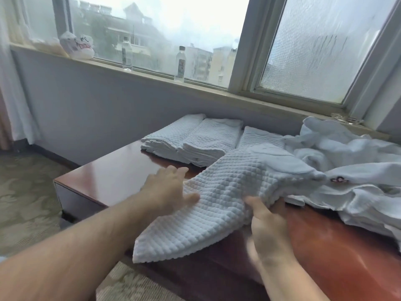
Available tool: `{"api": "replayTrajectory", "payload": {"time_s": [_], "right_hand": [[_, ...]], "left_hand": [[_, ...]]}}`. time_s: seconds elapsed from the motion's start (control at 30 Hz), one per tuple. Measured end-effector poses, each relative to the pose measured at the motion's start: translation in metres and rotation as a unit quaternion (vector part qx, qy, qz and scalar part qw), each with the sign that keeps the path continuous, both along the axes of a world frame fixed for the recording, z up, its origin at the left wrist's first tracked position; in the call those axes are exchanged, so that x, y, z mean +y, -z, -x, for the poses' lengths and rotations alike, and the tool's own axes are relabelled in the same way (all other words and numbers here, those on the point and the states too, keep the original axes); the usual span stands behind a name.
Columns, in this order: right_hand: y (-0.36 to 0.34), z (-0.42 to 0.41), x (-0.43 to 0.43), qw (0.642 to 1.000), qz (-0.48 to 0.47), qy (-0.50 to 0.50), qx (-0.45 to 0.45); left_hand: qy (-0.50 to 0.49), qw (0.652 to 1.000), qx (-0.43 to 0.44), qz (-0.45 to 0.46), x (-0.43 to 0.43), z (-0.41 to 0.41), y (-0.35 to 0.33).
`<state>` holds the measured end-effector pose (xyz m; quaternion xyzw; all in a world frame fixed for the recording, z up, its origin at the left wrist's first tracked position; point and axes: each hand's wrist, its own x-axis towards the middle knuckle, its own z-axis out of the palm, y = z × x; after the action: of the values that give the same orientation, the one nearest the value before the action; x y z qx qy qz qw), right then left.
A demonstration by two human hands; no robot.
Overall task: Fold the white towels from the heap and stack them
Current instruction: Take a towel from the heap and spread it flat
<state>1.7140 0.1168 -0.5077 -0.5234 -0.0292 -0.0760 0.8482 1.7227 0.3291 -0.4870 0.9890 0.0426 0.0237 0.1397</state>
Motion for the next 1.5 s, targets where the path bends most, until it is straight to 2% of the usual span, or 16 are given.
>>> {"api": "replayTrajectory", "payload": {"time_s": [0.13, 0.27, 0.43, 0.57, 0.67, 0.8, 1.13, 1.27, 1.33, 1.43, 1.5], "right_hand": [[-0.016, -0.019, -0.019, 0.998, -0.012, -0.053, -0.011], [-0.022, -0.042, -0.02, 0.998, 0.021, -0.066, -0.012], [-0.033, -0.076, -0.005, 0.993, 0.041, -0.112, 0.004], [-0.054, -0.114, 0.012, 0.991, 0.032, -0.13, -0.026], [-0.067, -0.146, 0.034, 0.991, 0.027, -0.12, -0.05], [-0.081, -0.193, 0.069, 0.987, 0.026, -0.155, -0.044], [-0.109, -0.308, 0.142, 0.968, 0.044, -0.242, -0.036], [-0.106, -0.351, 0.164, 0.979, 0.03, -0.201, 0.002], [-0.11, -0.375, 0.173, 0.981, 0.004, -0.195, 0.002], [-0.117, -0.416, 0.18, 0.981, -0.018, -0.192, -0.008], [-0.103, -0.44, 0.185, 0.985, 0.029, -0.171, 0.022]], "left_hand": [[-0.001, 0.981, 0.064, 0.183, 0.006, -0.013, 0.012], [0.004, 0.976, 0.012, 0.218, 0.007, -0.019, 0.023], [-0.006, 0.965, 0.026, 0.261, 0.027, -0.032, 0.02], [0.004, 0.949, -0.044, 0.312, 0.052, -0.045, 0.007], [-0.014, 0.95, -0.08, 0.301, 0.069, -0.061, -0.005], [-0.05, 0.954, -0.104, 0.277, 0.096, -0.086, -0.021], [-0.069, 0.922, -0.146, 0.353, 0.154, -0.171, -0.06], [-0.049, 0.91, -0.168, 0.375, 0.16, -0.202, -0.057], [-0.02, 0.884, -0.178, 0.432, 0.162, -0.217, -0.058], [-0.021, 0.845, -0.175, 0.506, 0.167, -0.245, -0.066], [-0.081, 0.861, -0.107, 0.49, 0.171, -0.264, -0.066]]}}
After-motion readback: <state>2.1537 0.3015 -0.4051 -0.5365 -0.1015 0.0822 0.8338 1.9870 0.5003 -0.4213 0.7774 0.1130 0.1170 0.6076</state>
